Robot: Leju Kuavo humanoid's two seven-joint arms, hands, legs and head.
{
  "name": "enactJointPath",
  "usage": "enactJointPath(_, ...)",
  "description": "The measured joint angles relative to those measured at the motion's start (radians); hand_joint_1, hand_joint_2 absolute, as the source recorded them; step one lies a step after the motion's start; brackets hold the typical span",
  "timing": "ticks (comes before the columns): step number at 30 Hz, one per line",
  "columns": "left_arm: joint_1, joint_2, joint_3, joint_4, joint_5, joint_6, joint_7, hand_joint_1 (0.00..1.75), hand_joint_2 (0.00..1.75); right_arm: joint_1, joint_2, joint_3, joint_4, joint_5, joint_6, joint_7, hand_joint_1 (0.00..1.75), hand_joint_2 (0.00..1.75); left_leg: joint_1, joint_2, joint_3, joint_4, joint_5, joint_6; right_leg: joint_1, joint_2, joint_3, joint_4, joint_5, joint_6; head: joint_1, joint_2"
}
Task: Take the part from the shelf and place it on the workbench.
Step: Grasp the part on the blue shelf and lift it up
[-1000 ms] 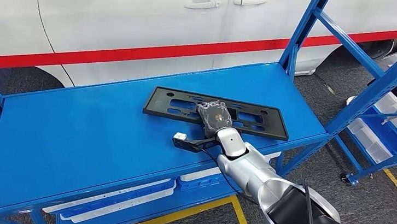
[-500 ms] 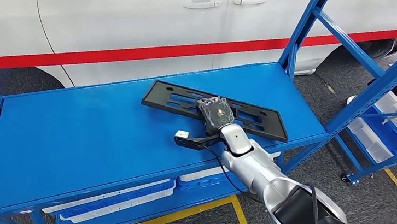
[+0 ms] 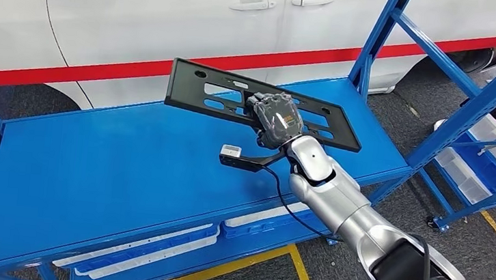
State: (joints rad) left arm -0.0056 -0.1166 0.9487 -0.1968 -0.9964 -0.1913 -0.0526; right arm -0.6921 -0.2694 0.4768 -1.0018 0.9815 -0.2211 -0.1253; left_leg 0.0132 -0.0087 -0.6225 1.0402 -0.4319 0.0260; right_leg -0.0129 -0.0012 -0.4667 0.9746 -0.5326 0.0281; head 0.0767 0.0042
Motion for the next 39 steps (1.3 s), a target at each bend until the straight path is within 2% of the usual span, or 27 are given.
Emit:
enactJointPath(4, 0.000, 0.000, 0.000, 0.000, -0.008, 0.005, 0.001, 0.00, 1.75, 0.019, -0.041, 0.000, -0.106, -0.007, 0.003, -0.009, 1.75, 1.75, -0.005, 0.000, 0.000, 0.000, -0.001, 0.008, -0.005, 0.000, 0.002, -0.001, 0.000, 0.011, 0.000, 0.000)
enactJointPath(6, -0.001, 0.000, 0.000, 0.000, -0.010, 0.005, 0.004, 0.00, 1.75, 0.025, -0.059, 0.000, -0.143, -0.010, 0.005, -0.012, 1.75, 1.75, 0.001, 0.001, 0.004, -0.009, 0.004, 0.016, -0.008, 0.001, 0.000, 0.012, -0.012, 0.016, 0.000, 0.000)
enactJointPath(8, -0.002, 0.000, -0.001, 0.000, -0.014, 0.005, 0.008, 0.00, 1.75, 0.029, -0.077, 0.000, -0.172, -0.018, 0.016, -0.016, 1.75, 1.75, 0.006, 0.002, 0.008, -0.018, 0.009, 0.023, -0.010, 0.001, -0.036, 0.090, -0.061, 0.020, 0.000, 0.000)
enactJointPath(10, -0.003, 0.000, -0.002, 0.000, -0.019, 0.007, 0.012, 0.00, 1.75, 0.036, -0.092, 0.000, -0.189, -0.028, 0.033, -0.017, 1.75, 1.75, 0.006, 0.002, 0.008, -0.019, 0.010, 0.024, -0.011, 0.002, -0.107, 0.229, -0.121, 0.024, 0.000, 0.000)
enactJointPath(11, -0.003, 0.000, -0.002, 0.000, -0.023, 0.008, 0.014, 0.00, 1.75, 0.042, -0.098, 0.000, -0.194, -0.034, 0.041, -0.016, 1.75, 1.75, 0.006, 0.002, 0.008, -0.018, 0.010, 0.024, -0.012, 0.001, -0.137, 0.281, -0.131, 0.026, 0.000, 0.000)
enactJointPath(12, -0.003, 0.001, -0.003, 0.000, -0.026, 0.009, 0.015, 0.00, 1.75, 0.048, -0.103, 0.000, -0.199, -0.039, 0.048, -0.015, 1.75, 1.75, 0.006, 0.001, 0.007, -0.017, 0.010, 0.024, -0.014, 0.001, -0.153, 0.300, -0.120, 0.027, 0.000, 0.000)
enactJointPath(13, -0.003, 0.001, -0.004, 0.000, -0.029, 0.010, 0.016, 0.00, 1.75, 0.053, -0.107, 0.000, -0.204, -0.043, 0.054, -0.014, 1.75, 1.75, 0.006, 0.001, 0.007, -0.016, 0.009, 0.023, -0.016, 0.001, -0.148, 0.276, -0.087, 0.028, 0.000, 0.000)
enactJointPath(14, -0.003, 0.000, -0.005, 0.000, -0.030, 0.010, 0.016, 0.00, 1.75, 0.055, -0.112, 0.000, -0.209, -0.047, 0.057, -0.014, 1.75, 1.75, 0.006, 0.000, 0.008, -0.014, 0.009, 0.022, -0.018, 0.001, -0.126, 0.216, -0.042, 0.027, 0.000, 0.000)
enactJointPath(16, -0.005, 0.000, -0.008, 0.000, -0.032, 0.010, 0.017, 0.00, 1.75, 0.056, -0.119, 0.000, -0.218, -0.050, 0.061, -0.013, 1.75, 1.75, 0.005, -0.001, 0.005, -0.010, 0.011, 0.014, -0.018, 0.003, -0.071, 0.089, 0.020, 0.023, 0.000, 0.000)
enactJointPath(17, -0.005, 0.000, -0.009, 0.000, -0.032, 0.010, 0.017, 0.00, 1.75, 0.056, -0.122, 0.000, -0.222, -0.050, 0.063, -0.013, 1.75, 1.75, 0.005, -0.002, 0.003, -0.009, 0.014, 0.007, -0.015, 0.005, -0.057, 0.053, 0.033, 0.020, 0.000, 0.000)
enactJointPath(19, -0.006, 0.000, -0.010, 0.000, -0.033, 0.010, 0.018, 0.00, 1.75, 0.056, -0.126, 0.000, -0.228, -0.051, 0.069, -0.013, 1.75, 1.75, 0.005, -0.004, -0.002, -0.013, 0.025, -0.011, -0.007, 0.007, -0.059, 0.042, 0.040, 0.010, 0.000, 0.000)
enactJointPath(21, -0.005, 0.001, -0.010, 0.000, -0.035, 0.011, 0.019, 0.00, 1.75, 0.056, -0.128, 0.000, -0.232, -0.052, 0.074, -0.012, 1.75, 1.75, 0.007, -0.004, -0.011, -0.008, 0.020, -0.025, -0.010, 0.003, -0.068, 0.032, 0.053, -0.011, 0.000, 0.000)
enactJointPath(22, -0.005, 0.001, -0.010, 0.000, -0.035, 0.011, 0.020, 0.00, 1.75, 0.056, -0.128, 0.000, -0.233, -0.052, 0.076, -0.011, 1.75, 1.75, 0.007, -0.003, -0.021, 0.012, -0.001, -0.029, -0.011, 0.000, -0.073, 0.027, 0.062, -0.023, 0.000, 0.000)
enactJointPath(23, -0.006, 0.001, -0.010, 0.000, -0.036, 0.011, 0.020, 0.00, 1.75, 0.055, -0.128, 0.000, -0.235, -0.053, 0.076, -0.011, 1.75, 1.75, 0.007, -0.002, -0.038, 0.055, -0.037, -0.031, -0.012, -0.003, -0.080, 0.022, 0.071, -0.034, 0.000, 0.000)
enactJointPath(24, -0.006, 0.002, -0.010, 0.000, -0.036, 0.011, 0.021, 0.00, 1.75, 0.055, -0.128, 0.000, -0.236, -0.053, 0.076, -0.010, 1.75, 1.75, 0.007, 0.000, -0.059, 0.114, -0.081, -0.032, -0.009, -0.005, -0.089, 0.022, 0.078, -0.040, 0.000, 0.000)
enactJointPath(25, -0.007, 0.002, -0.010, 0.000, -0.037, 0.011, 0.021, 0.00, 1.75, 0.056, -0.128, 0.000, -0.237, -0.054, 0.077, -0.010, 1.75, 1.75, 0.008, 0.002, -0.081, 0.181, -0.122, -0.033, -0.006, -0.007, -0.099, 0.024, 0.085, -0.043, 0.000, 0.000)
enactJointPath(26, -0.007, 0.002, -0.010, 0.000, -0.037, 0.011, 0.022, 0.00, 1.75, 0.056, -0.128, 0.000, -0.237, -0.055, 0.078, -0.010, 1.75, 1.75, 0.008, 0.002, -0.096, 0.238, -0.149, -0.035, -0.004, -0.008, -0.110, 0.026, 0.091, -0.045, 0.000, 0.000)
enactJointPath(27, -0.007, 0.002, -0.010, 0.000, -0.038, 0.011, 0.022, 0.00, 1.75, 0.057, -0.128, 0.000, -0.237, -0.059, 0.081, -0.010, 1.75, 1.75, 0.008, 0.002, -0.096, 0.266, -0.155, -0.035, -0.002, -0.009, -0.121, 0.030, 0.097, -0.045, 0.000, 0.000)
enactJointPath(28, -0.007, 0.002, -0.010, 0.000, -0.039, 0.011, 0.022, 0.00, 1.75, 0.057, -0.128, 0.000, -0.238, -0.063, 0.085, -0.010, 1.75, 1.75, 0.008, 0.002, -0.079, 0.259, -0.142, -0.035, 0.000, -0.009, -0.132, 0.034, 0.102, -0.044, 0.000, 0.000)
enactJointPath(29, -0.007, 0.002, -0.010, 0.000, -0.039, 0.011, 0.022, 0.00, 1.75, 0.057, -0.128, 0.000, -0.238, -0.067, 0.090, -0.010, 1.75, 1.75, 0.008, 0.003, -0.043, 0.215, -0.118, -0.033, 0.001, -0.009, -0.142, 0.040, 0.105, -0.042, 0.000, 0.000)
enactJointPath(31, -0.010, 0.003, -0.010, 0.000, -0.042, 0.011, 0.022, 0.00, 1.75, 0.057, -0.129, 0.000, -0.240, -0.073, 0.096, -0.010, 1.75, 1.75, 0.006, 0.003, 0.047, 0.079, -0.087, -0.025, 0.002, -0.010, -0.161, 0.057, 0.111, -0.036, 0.000, 0.000)
enactJointPath(32, -0.011, 0.004, -0.010, 0.000, -0.043, 0.011, 0.022, 0.00, 1.75, 0.057, -0.130, 0.000, -0.241, -0.075, 0.098, -0.009, 1.75, 1.75, 0.003, 0.002, 0.076, 0.031, -0.082, -0.020, 0.003, -0.011, -0.169, 0.063, 0.114, -0.031, 0.000, 0.000)
enactJointPath(33, -0.011, 0.004, -0.010, 0.000, -0.044, 0.011, 0.022, 0.00, 1.75, 0.057, -0.131, 0.001, -0.242, -0.077, 0.099, -0.009, 1.75, 1.75, 0.001, 0.002, 0.088, 0.004, -0.084, -0.017, 0.004, -0.012, -0.174, 0.067, 0.118, -0.024, 0.000, 0.000)
enactJointPath(36, -0.013, 0.004, -0.010, 0.000, -0.047, 0.011, 0.022, 0.00, 1.75, 0.057, -0.134, 0.002, -0.243, -0.081, 0.104, -0.008, 1.75, 1.75, 0.000, 0.002, 0.078, -0.005, -0.068, 0.000, 0.003, -0.011, -0.181, 0.067, 0.130, -0.003, 0.001, 0.000)
enactJointPath(37, -0.014, 0.004, -0.010, 0.000, -0.047, 0.011, 0.022, 0.00, 1.75, 0.056, -0.135, 0.002, -0.244, -0.082, 0.106, -0.008, 1.75, 1.75, 0.001, 0.004, 0.072, -0.008, -0.058, 0.009, 0.001, -0.010, -0.188, 0.078, 0.114, 0.003, 0.001, 0.000)
enactJointPath(38, -0.014, 0.004, -0.010, 0.000, -0.048, 0.011, 0.022, 0.00, 1.75, 0.056, -0.137, 0.002, -0.243, -0.082, 0.108, -0.008, 1.75, 1.75, 0.003, 0.005, 0.064, -0.012, -0.048, 0.017, 0.000, -0.009, -0.200, 0.108, 0.081, 0.009, 0.001, 0.000)
enactJointPath(39, -0.015, 0.004, -0.010, 0.000, -0.049, 0.011, 0.022, 0.00, 1.75, 0.056, -0.138, 0.002, -0.243, -0.082, 0.109, -0.008, 1.75, 1.75, 0.004, 0.006, 0.055, -0.012, -0.038, 0.023, -0.002, -0.007, -0.217, 0.157, 0.035, 0.014, 0.001, 0.000)
